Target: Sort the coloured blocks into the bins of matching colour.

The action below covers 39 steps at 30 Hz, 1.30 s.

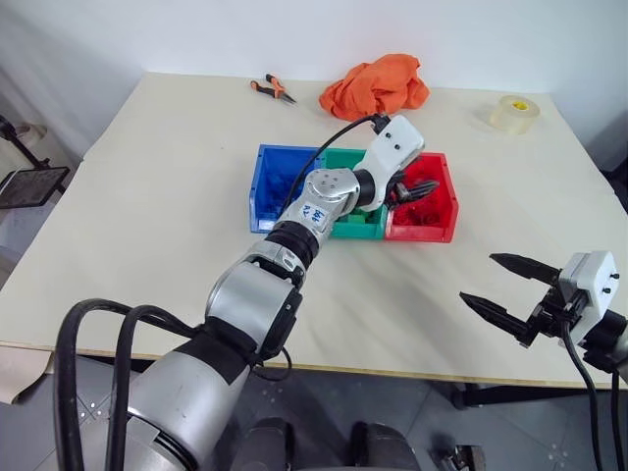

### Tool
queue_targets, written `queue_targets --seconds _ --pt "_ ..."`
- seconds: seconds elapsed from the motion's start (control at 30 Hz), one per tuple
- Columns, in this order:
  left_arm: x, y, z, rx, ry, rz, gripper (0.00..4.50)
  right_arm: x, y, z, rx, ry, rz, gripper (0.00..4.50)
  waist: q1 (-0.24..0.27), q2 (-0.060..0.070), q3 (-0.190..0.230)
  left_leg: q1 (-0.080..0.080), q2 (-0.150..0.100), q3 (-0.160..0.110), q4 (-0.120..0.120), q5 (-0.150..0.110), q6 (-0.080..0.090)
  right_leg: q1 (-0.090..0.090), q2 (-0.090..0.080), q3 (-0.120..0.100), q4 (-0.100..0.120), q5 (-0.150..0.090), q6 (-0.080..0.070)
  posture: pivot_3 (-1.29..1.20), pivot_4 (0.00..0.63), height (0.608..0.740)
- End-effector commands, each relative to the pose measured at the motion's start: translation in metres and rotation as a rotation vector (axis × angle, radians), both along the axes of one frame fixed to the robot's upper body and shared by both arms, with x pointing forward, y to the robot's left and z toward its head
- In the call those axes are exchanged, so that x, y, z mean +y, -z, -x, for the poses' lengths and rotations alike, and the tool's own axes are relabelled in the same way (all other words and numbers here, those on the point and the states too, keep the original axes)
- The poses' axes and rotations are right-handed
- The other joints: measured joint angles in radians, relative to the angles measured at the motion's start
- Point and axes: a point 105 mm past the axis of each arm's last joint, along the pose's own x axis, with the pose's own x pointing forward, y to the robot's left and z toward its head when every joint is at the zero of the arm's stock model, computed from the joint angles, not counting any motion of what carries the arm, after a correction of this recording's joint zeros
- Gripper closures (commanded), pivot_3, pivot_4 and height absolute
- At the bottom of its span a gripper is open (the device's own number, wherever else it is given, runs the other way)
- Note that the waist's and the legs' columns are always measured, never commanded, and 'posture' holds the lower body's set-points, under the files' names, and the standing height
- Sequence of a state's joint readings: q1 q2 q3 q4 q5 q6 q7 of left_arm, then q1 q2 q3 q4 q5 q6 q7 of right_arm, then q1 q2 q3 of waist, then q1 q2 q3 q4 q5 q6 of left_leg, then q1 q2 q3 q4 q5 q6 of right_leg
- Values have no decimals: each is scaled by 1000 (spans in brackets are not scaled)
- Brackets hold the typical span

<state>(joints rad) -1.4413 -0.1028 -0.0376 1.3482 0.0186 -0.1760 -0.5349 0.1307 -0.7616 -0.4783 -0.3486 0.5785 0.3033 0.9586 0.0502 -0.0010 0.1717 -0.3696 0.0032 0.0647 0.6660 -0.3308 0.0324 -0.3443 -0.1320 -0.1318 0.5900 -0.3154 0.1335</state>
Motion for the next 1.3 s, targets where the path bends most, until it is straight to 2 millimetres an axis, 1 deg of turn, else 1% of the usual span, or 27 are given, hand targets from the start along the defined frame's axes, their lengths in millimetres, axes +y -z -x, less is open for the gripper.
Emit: queue_targets --seconds 0.03,0.07,0.17,0.23,0.3,0.4,0.47,0.53,0.63,0.7,0.77,0.87,0.9,0.93,1.03,1.13,1.23,1.3 --pt "-2 -17 -2 -48 -34 29 168 3 -11 -1 -52 -14 -3 0 0 0 0 0 0 0 0 0 0 0 0 0 0 0 0 0 150 740" --pt "-1 -17 -3 -47 -38 32 15 4 -11 -2 -54 -17 -3 0 0 0 0 0 0 0 0 0 0 0 0 0 0 0 0 0 150 740" --pt "6 -21 -6 -59 -51 33 15 4 -14 -4 -61 -20 -1 0 0 0 0 0 0 0 0 0 0 0 0 0 0 0 0 0 150 740" --pt "17 -26 -9 -82 -34 25 15 4 -14 -5 -59 -24 1 0 0 0 0 0 0 0 0 0 0 0 0 0 0 0 0 0 150 740" --pt "35 -28 -13 -101 -22 -4 15 4 -14 -6 -57 -29 1 0 -4 0 0 0 0 0 0 0 0 0 0 0 0 0 0 0 150 740" --pt "57 -29 -9 -126 70 -36 15 5 -13 -8 -51 -44 0 0 -12 0 0 0 0 1 0 1 -1 -2 1 0 1 0 0 0 150 740" --pt "77 -27 -7 -122 122 -62 15 6 -13 -9 -44 -64 2 0 -17 1 0 0 0 1 0 1 -1 -2 1 0 1 0 0 0 150 740" --pt "101 -23 -6 -112 148 -97 15 7 -12 -13 -37 -84 7 0 -22 1 0 0 0 0 0 1 -1 -1 1 0 1 0 0 0 150 740" --pt "131 -16 -3 -96 163 -126 15 9 -14 -19 -34 -110 13 0 -26 1 0 0 0 0 0 1 -1 -2 1 0 2 0 0 0 150 740" --pt "154 -7 3 -83 165 -157 15 11 -15 -24 -32 -134 15 0 -27 1 0 0 1 0 0 1 -1 -2 1 0 3 0 0 0 150 740" --pt "168 -2 10 -72 170 -172 15 12 -15 -26 -28 -150 18 0 -28 1 0 0 1 0 0 1 -1 -2 1 0 4 0 0 0 150 740" --pt "201 4 29 -40 126 -162 15 15 -16 -33 -19 -193 27 0 -27 1 0 0 6 0 1 1 -1 -2 1 0 5 0 0 0 150 740" --pt "209 6 35 -26 107 -162 15 15 -16 -34 -16 -205 29 0 -30 1 0 0 6 -1 1 1 -1 -2 1 1 5 0 0 0 150 740" --pt "221 10 46 -12 88 -152 15 17 -16 -36 -12 -224 33 0 -30 1 0 0 6 -1 1 1 -1 -2 1 1 5 0 0 0 150 740" --pt "238 18 72 23 64 -142 15 19 -17 -39 -2 -258 39 0 -31 1 0 0 7 -2 1 1 -1 -2 1 1 5 0 0 0 150 740" --pt "256 39 106 103 43 -141 15 21 -17 -44 11 -288 47 0 -31 1 -1 1 7 -4 2 0 -1 0 1 1 5 0 0 0 150 740" --pt "268 54 131 148 3 -149 15 22 -17 -49 21 -316 57 0 -27 1 -1 1 7 -4 1 0 -1 1 0 3 3 0 0 0 150 740" --pt "281 64 145 181 -51 -140 15 24 -17 -52 30 -339 63 0 -31 1 -1 2 7 -4 1 0 -1 2 0 4 2 0 -1 0 150 740"
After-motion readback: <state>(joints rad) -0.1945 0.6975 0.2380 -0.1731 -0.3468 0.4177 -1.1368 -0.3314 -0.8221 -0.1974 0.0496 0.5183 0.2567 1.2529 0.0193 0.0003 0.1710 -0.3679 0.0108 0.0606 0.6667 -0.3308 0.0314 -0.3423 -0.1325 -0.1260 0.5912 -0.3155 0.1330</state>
